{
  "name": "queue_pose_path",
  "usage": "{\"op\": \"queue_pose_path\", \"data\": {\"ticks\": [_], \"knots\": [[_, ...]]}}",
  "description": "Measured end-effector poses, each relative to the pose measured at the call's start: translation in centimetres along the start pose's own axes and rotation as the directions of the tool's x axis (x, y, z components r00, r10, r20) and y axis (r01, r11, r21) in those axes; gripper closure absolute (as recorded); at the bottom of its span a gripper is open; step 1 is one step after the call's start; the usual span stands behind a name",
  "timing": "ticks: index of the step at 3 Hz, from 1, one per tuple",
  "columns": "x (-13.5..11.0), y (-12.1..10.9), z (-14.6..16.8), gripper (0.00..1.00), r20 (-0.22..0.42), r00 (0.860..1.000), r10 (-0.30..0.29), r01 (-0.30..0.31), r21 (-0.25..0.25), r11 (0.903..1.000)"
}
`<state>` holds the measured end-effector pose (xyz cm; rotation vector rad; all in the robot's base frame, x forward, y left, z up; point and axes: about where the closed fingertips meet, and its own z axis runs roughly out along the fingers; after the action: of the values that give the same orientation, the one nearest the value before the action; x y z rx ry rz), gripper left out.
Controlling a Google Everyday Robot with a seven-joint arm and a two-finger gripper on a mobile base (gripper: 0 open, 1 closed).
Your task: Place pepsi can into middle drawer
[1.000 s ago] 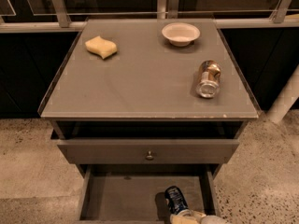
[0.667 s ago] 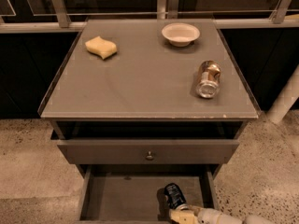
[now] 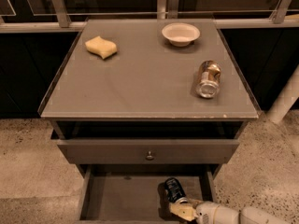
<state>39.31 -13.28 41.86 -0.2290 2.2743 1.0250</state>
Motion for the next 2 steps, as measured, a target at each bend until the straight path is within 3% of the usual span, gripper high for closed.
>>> {"op": "queue_pose_path", "data": {"ticks": [2], "knots": [[0.0,0.0,0.0,0.35,0.0,1.0,0.0,0.0,0.0,1.0]]}}
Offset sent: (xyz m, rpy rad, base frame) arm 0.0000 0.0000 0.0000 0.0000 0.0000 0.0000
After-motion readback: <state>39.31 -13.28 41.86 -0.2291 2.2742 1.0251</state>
